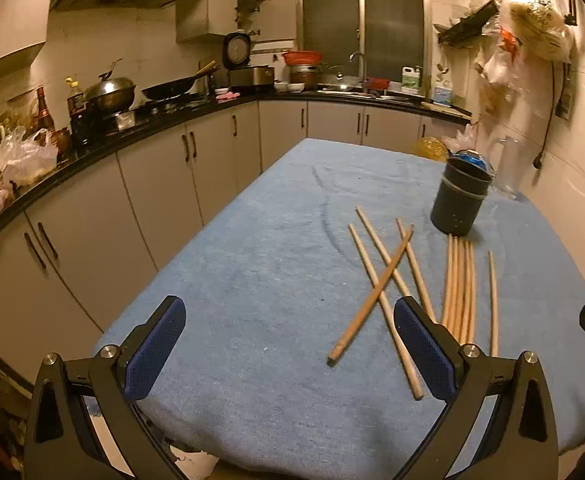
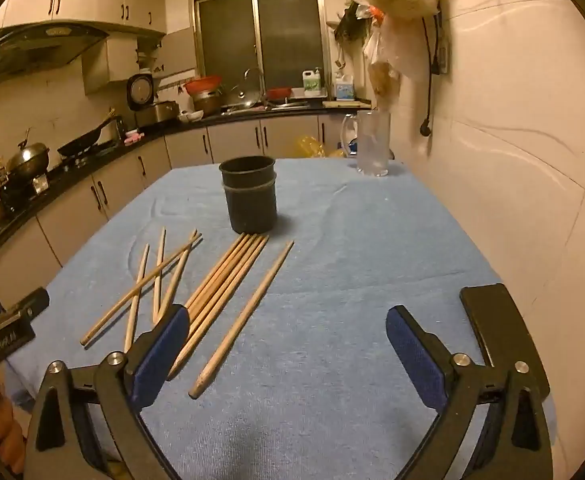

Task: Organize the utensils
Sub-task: 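Move both tools over the pile of wooden chopsticks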

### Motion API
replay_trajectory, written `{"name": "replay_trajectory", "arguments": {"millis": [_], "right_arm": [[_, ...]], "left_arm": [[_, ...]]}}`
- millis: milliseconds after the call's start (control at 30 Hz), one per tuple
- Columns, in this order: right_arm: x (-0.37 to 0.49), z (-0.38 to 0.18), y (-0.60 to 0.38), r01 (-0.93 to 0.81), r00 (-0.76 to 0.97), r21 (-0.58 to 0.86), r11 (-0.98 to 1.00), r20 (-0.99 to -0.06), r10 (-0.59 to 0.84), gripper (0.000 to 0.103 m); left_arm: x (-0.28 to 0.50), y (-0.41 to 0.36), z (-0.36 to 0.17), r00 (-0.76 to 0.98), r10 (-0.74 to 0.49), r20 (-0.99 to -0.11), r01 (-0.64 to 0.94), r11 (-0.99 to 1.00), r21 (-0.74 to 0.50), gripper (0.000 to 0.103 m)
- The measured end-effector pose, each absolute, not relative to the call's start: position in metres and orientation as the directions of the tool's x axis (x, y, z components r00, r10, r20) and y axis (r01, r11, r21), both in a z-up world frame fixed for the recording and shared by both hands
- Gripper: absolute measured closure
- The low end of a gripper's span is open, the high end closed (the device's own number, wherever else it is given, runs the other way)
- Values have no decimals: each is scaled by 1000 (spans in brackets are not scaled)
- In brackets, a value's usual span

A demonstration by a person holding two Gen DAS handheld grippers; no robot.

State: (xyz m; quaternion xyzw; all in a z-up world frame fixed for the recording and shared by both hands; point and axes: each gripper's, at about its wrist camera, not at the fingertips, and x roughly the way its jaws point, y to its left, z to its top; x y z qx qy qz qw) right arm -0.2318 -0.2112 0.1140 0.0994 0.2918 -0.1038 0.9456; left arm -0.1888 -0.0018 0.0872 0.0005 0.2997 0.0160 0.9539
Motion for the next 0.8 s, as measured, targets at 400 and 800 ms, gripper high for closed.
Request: {"name": "replay_trajectory", "arguments": {"millis": [400, 800], "right_arm": [[-223, 107, -215, 242, 799, 138, 960, -589, -117, 11], [-224, 106, -213, 235, 795, 131, 963, -597, -112, 13]], "left_arm": [[-179, -17, 75, 805, 25, -593, -6, 999, 33, 0], [-175, -20, 68, 787, 15, -616, 1, 1000, 25, 0]]}}
